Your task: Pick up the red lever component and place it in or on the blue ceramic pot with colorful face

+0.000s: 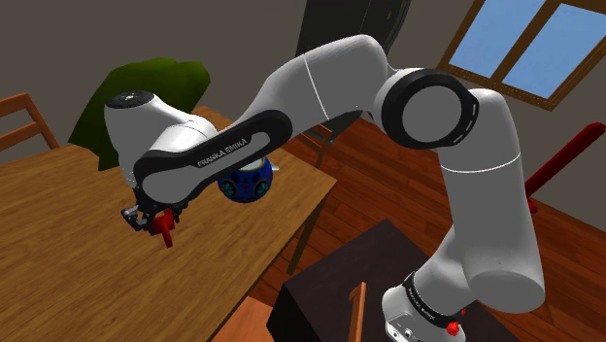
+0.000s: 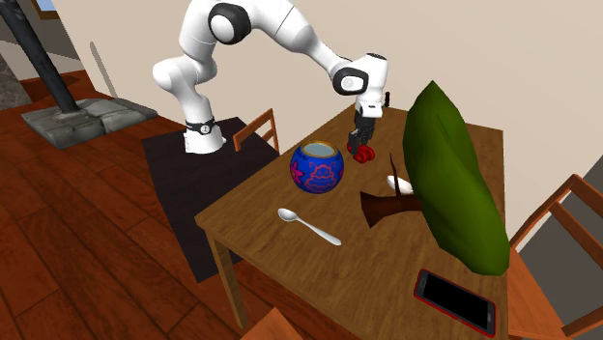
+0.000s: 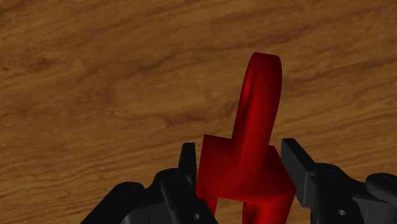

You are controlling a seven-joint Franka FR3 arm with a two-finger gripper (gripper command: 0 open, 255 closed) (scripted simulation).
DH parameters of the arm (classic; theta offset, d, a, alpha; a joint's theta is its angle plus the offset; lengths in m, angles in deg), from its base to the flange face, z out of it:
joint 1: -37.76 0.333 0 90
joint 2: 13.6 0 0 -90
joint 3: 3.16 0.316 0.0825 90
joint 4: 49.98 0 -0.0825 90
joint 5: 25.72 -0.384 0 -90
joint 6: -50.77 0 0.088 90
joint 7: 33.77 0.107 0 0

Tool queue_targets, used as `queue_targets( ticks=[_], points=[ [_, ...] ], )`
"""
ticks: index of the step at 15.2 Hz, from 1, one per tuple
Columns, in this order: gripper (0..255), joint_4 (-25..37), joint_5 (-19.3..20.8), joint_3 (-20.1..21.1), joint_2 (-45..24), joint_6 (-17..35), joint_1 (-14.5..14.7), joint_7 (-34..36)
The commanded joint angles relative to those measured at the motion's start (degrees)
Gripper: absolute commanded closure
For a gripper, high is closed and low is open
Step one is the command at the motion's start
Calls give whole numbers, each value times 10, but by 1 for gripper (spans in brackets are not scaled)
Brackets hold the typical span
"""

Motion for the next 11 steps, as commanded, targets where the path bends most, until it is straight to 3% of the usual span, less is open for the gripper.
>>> queue_targets(
  ticks=[1,11],
  points=[
    [255,0,0,0,0,0,0,0],
    [255,7,-16,12,40,-45,-7,-10]
  ],
)
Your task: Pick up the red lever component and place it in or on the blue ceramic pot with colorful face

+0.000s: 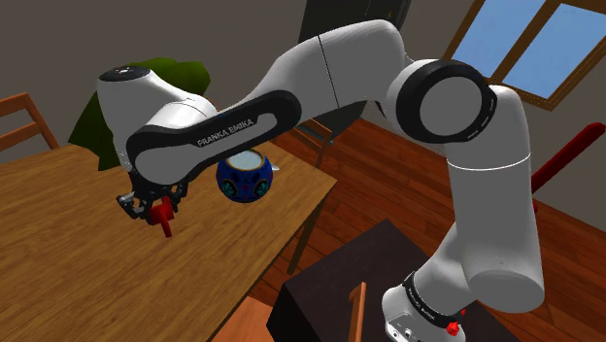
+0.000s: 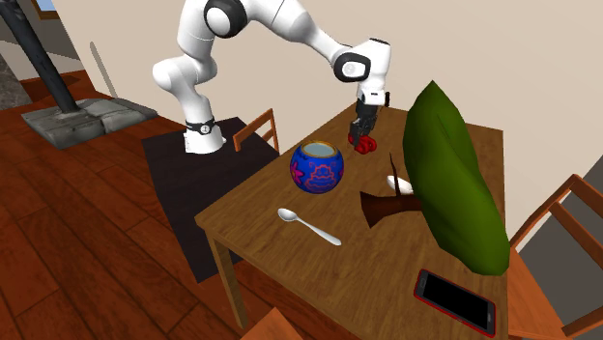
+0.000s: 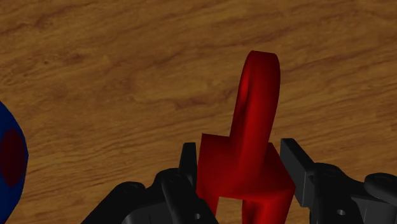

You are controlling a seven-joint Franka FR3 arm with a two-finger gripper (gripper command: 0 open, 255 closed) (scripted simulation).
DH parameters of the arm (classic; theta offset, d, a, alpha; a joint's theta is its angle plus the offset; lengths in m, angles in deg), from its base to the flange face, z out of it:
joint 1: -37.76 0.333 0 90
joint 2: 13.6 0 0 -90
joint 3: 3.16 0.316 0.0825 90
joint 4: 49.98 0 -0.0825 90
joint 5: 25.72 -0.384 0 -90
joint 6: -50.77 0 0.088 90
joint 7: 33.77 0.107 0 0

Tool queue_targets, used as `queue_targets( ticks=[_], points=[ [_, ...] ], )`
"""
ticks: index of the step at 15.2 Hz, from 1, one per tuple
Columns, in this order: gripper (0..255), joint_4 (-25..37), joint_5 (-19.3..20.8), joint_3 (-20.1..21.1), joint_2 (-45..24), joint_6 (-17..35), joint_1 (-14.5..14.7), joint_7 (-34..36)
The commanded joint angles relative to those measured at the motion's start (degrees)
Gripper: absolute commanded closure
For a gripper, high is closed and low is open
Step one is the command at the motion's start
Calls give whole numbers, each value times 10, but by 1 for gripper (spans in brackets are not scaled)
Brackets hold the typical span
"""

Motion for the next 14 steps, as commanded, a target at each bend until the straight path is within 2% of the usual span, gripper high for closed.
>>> queue_targets(
  ticks=[1,14],
  points=[
    [255,1,-4,3,9,-10,-2,-2],
    [255,34,-25,16,53,-84,-7,-17]
  ],
)
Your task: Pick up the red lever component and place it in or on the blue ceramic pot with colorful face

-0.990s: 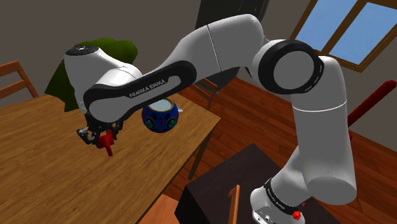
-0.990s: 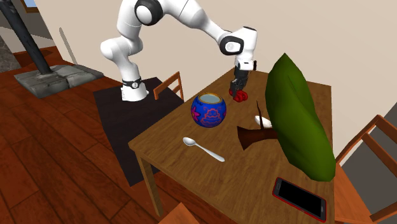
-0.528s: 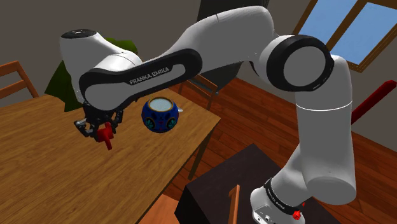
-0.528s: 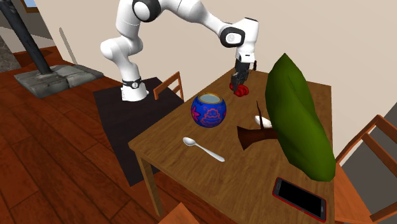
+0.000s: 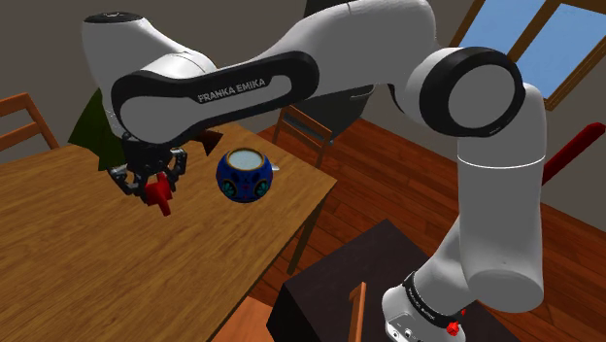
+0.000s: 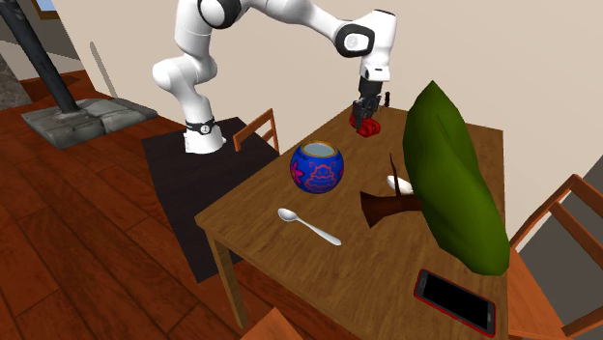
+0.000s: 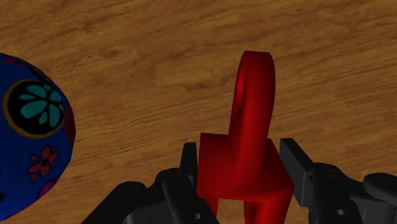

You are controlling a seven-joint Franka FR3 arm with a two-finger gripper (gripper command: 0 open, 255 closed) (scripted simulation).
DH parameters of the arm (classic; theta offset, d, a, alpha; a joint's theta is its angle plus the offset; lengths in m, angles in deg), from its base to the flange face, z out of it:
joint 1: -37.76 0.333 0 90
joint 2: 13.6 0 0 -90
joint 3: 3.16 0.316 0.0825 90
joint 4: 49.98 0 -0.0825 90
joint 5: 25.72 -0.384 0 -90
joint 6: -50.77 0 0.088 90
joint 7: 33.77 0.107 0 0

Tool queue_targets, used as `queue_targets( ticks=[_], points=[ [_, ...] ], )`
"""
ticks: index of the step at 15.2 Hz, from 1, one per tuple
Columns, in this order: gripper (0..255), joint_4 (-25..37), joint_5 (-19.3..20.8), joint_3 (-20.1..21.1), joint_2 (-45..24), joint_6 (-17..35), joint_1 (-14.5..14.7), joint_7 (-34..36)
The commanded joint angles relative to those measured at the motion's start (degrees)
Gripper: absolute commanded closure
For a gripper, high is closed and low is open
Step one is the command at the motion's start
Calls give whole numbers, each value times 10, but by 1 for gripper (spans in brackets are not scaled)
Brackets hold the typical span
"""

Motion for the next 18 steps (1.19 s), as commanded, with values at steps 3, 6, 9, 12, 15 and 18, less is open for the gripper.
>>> queue_targets(
  ticks=[3,6,9,12,15,18],
  points=[
    [255,13,-6,3,12,-24,-1,-4],
    [255,25,-9,5,19,-43,-1,-7],
    [255,40,-13,7,25,-62,0,-10],
    [255,56,-15,9,30,-83,1,-12],
    [255,74,-18,10,33,-104,2,-15],
    [255,93,-20,11,36,-125,4,-17]
  ],
)
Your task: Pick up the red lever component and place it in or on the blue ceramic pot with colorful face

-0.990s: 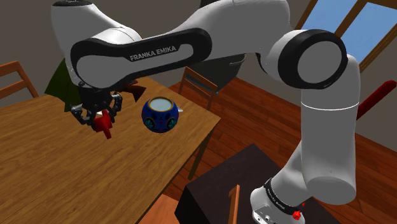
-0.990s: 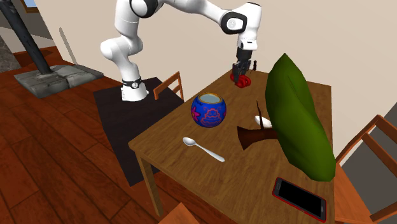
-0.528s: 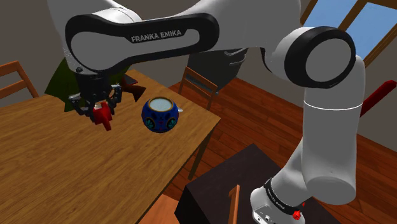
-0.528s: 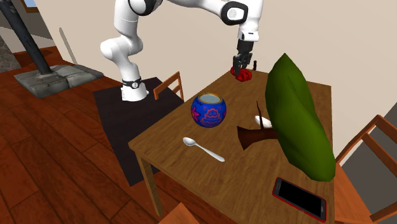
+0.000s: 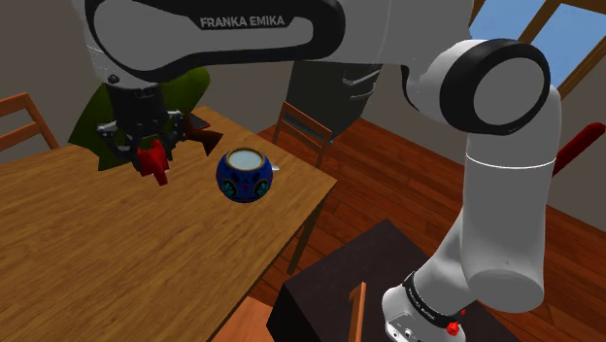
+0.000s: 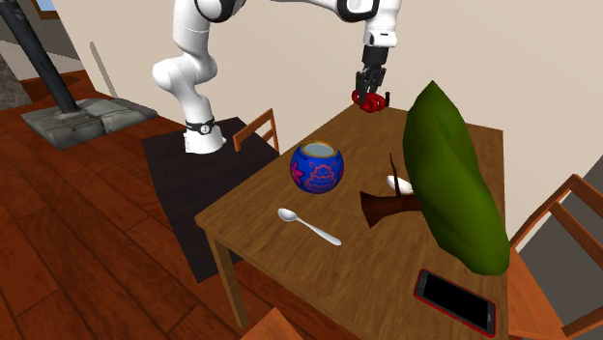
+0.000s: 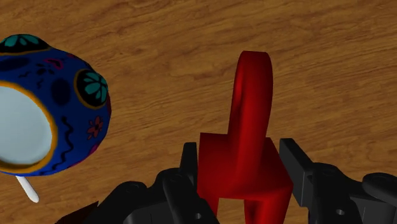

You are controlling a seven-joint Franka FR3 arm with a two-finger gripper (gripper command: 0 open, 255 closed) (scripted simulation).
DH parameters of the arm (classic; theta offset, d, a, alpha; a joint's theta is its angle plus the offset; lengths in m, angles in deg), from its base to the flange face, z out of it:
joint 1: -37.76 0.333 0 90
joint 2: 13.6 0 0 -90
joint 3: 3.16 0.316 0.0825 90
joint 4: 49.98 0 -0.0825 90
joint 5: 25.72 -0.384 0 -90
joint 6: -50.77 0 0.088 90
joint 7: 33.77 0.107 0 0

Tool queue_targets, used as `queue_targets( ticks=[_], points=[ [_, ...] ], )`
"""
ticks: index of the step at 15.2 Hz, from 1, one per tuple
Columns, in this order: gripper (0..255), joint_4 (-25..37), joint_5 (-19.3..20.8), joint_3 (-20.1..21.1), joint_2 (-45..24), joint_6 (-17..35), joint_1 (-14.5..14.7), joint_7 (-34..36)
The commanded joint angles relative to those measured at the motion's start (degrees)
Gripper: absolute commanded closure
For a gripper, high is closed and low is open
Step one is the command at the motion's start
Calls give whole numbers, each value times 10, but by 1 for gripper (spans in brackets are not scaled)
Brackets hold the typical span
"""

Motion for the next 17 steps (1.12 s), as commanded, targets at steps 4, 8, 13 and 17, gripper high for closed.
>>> queue_targets(
  ticks=[4,8,13,17],
  points=[
    [255,-51,-17,-1,46,10,-39,-34],
    [255,-122,-37,-8,99,35,-87,-83],
    [255,-188,-60,-24,151,58,-140,-149],
    [255,-226,-74,-41,183,70,-177,-204]
  ],
)
